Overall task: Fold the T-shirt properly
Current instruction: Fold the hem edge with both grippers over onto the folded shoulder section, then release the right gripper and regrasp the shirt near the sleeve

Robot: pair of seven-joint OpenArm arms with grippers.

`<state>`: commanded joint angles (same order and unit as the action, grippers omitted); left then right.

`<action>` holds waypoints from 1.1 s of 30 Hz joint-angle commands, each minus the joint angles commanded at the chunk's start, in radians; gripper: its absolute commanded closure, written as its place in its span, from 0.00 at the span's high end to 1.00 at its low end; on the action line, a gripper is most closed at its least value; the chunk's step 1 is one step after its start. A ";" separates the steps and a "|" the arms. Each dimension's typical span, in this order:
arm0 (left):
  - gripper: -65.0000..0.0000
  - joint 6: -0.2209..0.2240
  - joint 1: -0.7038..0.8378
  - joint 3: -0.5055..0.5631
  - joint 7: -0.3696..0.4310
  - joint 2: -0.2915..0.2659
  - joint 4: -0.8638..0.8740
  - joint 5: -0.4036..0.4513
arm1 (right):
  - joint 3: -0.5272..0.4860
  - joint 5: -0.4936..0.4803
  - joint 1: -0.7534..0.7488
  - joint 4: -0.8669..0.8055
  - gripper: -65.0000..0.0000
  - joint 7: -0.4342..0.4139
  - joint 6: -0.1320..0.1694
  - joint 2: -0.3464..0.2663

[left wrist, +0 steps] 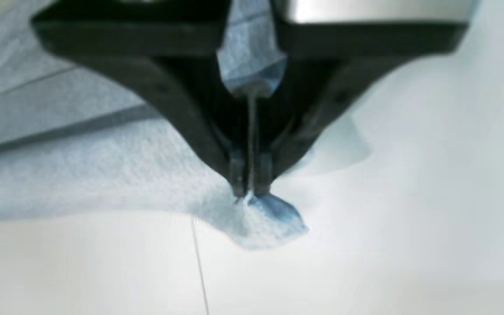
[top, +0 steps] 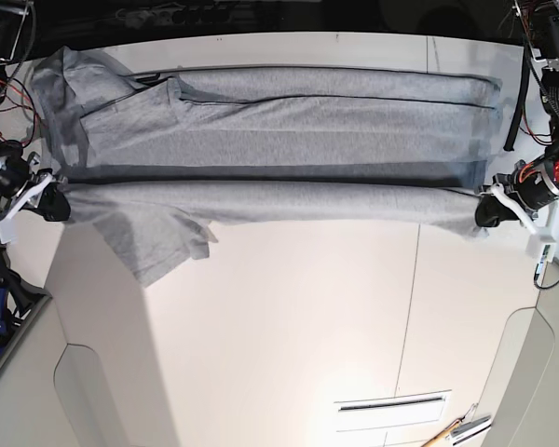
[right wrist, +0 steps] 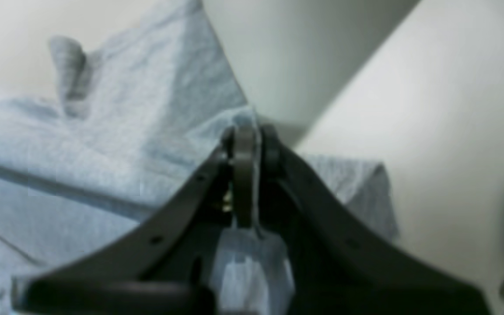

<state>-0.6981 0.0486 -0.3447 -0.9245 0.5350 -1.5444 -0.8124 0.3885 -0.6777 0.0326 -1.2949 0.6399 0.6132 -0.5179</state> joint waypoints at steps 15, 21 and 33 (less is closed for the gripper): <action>0.00 0.000 0.154 -0.002 0.000 -0.003 -0.121 0.032 | 0.051 0.000 -0.108 -0.019 0.00 -0.007 -0.015 0.003; 0.00 0.000 0.154 -0.002 0.000 -0.006 -0.121 0.031 | 0.084 -0.023 -0.108 -0.023 0.35 -0.007 -0.015 0.003; 0.00 0.000 0.176 -0.002 0.009 -0.006 -0.121 0.022 | 0.113 0.051 0.063 0.003 0.37 -0.085 -0.025 0.078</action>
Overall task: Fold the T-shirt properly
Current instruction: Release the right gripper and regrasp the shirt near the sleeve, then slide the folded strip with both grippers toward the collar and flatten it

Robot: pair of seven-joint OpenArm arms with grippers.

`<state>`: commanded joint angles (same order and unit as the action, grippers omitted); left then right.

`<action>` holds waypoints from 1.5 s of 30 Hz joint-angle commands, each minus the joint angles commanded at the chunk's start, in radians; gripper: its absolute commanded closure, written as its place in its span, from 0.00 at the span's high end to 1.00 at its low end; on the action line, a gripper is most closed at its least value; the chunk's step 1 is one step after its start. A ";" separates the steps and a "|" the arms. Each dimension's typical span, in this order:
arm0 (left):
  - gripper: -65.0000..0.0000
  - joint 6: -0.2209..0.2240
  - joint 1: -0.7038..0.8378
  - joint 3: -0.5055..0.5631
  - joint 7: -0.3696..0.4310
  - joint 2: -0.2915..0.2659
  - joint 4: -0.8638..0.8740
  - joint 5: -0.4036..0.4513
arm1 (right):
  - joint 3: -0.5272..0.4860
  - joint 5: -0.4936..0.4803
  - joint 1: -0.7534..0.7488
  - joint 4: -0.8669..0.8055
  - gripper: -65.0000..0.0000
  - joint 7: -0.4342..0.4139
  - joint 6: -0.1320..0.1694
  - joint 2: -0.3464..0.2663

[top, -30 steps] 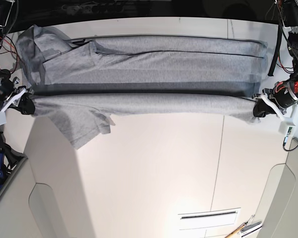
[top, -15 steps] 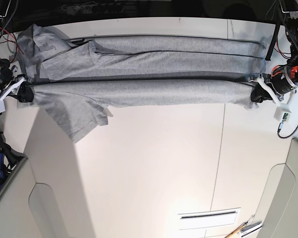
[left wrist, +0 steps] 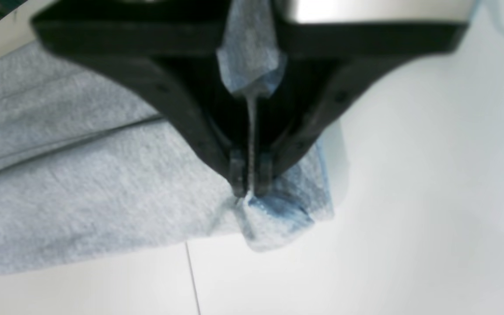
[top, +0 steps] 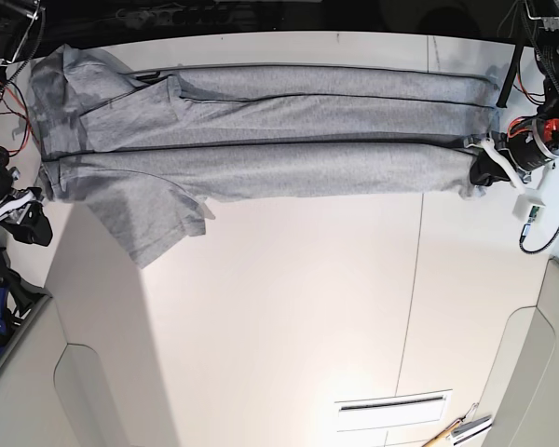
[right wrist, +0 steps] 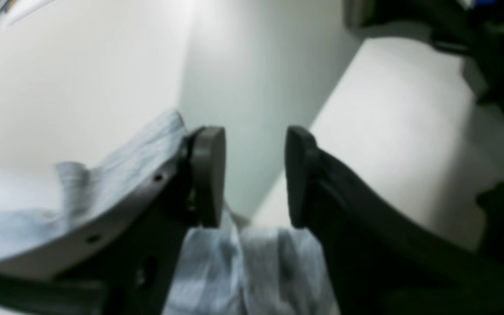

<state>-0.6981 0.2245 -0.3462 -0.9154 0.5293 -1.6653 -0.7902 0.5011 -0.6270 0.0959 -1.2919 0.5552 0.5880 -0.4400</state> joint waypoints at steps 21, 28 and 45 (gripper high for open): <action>0.00 0.000 0.003 0.000 0.005 0.000 0.000 -0.006 | -0.370 0.089 0.162 0.254 0.08 -0.063 0.003 0.092; 0.00 0.000 0.003 0.000 0.006 0.000 0.000 -0.006 | -0.338 0.087 0.158 0.114 0.00 0.022 0.003 0.091; 0.00 0.000 0.014 -0.002 -0.097 0.003 -0.054 -0.014 | 0.010 -0.147 -0.343 -0.459 0.00 0.261 0.004 0.091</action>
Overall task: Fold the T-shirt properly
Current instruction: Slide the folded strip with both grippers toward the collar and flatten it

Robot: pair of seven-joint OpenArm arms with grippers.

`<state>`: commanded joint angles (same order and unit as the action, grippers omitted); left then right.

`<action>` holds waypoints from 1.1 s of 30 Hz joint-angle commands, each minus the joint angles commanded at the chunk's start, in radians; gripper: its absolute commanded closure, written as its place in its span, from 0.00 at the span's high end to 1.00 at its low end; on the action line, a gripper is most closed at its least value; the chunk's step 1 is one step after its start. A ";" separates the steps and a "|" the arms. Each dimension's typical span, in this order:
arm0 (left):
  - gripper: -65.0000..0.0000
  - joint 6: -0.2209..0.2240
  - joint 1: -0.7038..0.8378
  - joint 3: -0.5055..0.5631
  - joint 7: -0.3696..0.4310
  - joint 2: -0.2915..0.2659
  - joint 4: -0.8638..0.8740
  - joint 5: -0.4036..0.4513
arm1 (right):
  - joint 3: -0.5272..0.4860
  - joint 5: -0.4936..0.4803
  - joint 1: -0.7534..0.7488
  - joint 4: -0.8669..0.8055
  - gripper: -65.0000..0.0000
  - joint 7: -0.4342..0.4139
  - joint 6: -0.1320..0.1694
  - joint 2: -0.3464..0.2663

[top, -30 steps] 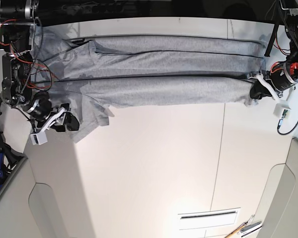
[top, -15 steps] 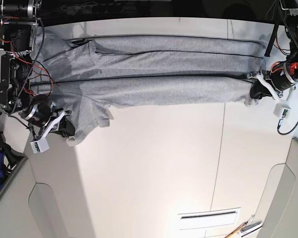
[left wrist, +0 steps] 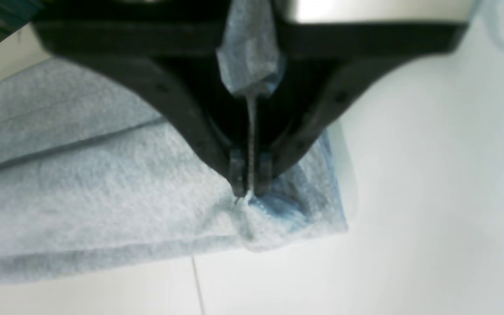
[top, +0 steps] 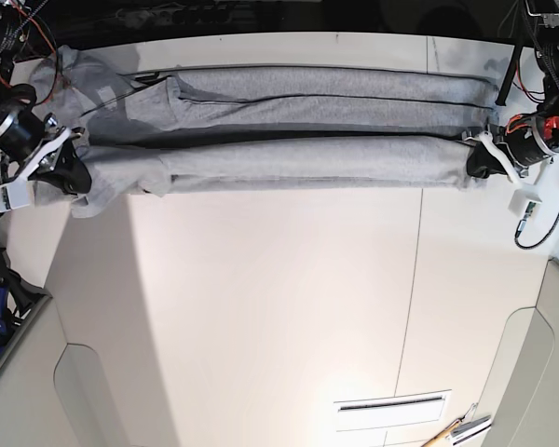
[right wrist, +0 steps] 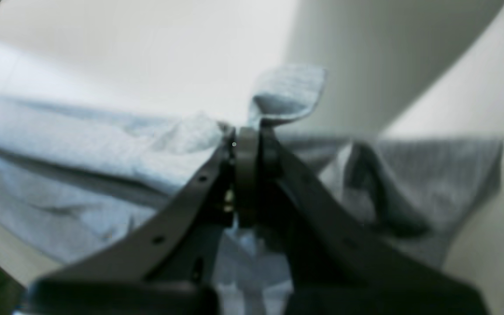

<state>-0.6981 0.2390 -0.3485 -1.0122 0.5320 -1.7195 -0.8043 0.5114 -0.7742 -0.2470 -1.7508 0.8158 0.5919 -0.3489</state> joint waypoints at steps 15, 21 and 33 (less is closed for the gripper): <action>0.26 0.113 0.092 0.000 -0.082 0.000 -0.099 0.072 | 0.000 0.082 -0.069 0.014 0.34 -0.008 -0.005 0.003; 0.27 0.199 0.138 -0.011 0.021 -0.001 -0.102 0.159 | 0.001 0.017 -0.069 0.013 0.34 -0.007 -0.005 0.003; 0.65 0.165 0.144 -0.248 0.029 -0.115 -0.105 0.019 | 0.117 -0.054 -0.058 0.012 0.34 -0.008 -0.003 0.003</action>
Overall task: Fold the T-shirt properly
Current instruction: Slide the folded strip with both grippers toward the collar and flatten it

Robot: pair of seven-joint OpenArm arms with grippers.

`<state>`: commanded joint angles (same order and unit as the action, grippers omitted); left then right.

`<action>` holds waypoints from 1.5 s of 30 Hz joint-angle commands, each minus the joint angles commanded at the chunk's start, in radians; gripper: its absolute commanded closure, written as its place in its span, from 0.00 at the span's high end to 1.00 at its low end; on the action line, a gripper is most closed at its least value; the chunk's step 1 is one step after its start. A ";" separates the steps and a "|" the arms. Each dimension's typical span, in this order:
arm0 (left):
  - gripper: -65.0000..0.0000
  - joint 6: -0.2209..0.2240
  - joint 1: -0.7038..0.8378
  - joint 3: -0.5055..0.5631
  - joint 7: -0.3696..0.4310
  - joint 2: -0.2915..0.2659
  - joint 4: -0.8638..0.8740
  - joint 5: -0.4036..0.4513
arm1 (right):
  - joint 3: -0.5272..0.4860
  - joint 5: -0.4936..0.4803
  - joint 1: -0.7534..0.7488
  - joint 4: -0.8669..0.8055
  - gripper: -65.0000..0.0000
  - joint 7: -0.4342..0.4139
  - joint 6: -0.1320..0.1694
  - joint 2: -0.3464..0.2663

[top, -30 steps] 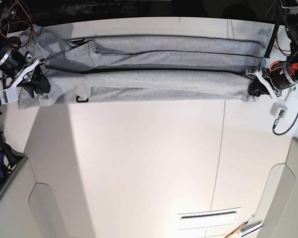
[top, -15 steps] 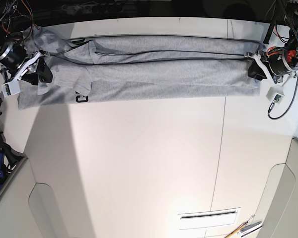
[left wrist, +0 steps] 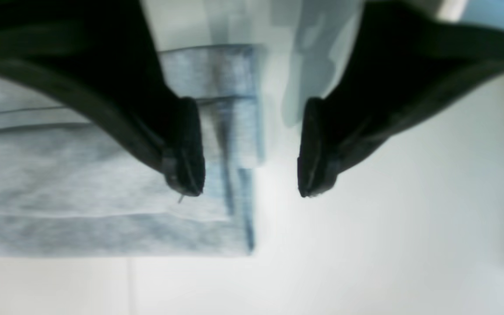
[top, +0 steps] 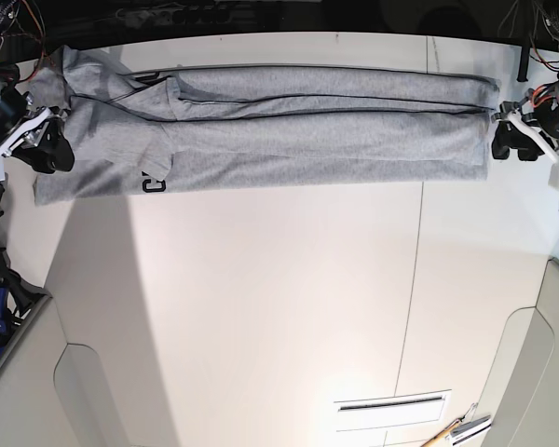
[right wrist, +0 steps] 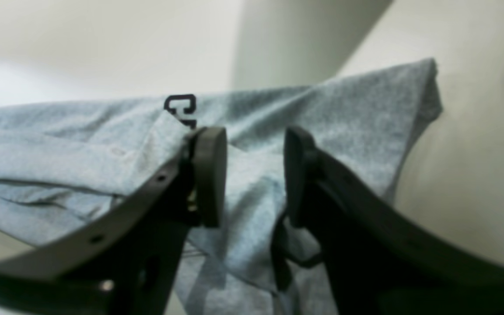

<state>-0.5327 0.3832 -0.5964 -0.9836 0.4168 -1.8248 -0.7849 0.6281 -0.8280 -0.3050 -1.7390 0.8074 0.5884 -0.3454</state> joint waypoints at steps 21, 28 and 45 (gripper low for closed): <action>0.73 -0.059 0.001 0.012 0.059 -0.020 0.155 0.063 | 0.000 -0.003 0.000 0.000 0.34 0.001 0.000 0.000; 0.73 -0.059 0.003 0.065 0.063 -0.021 0.156 0.080 | 0.000 -0.003 0.000 0.000 0.34 0.001 0.000 0.000; 0.73 -0.068 0.061 0.073 0.096 -0.050 0.156 0.062 | 0.000 -0.003 0.000 0.000 0.34 0.001 0.000 -0.001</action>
<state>-0.6003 0.4438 -0.5236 -0.8875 0.3668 -1.6688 -0.7231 0.6281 -0.8307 -0.3054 -1.7390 0.8082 0.5884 -0.3462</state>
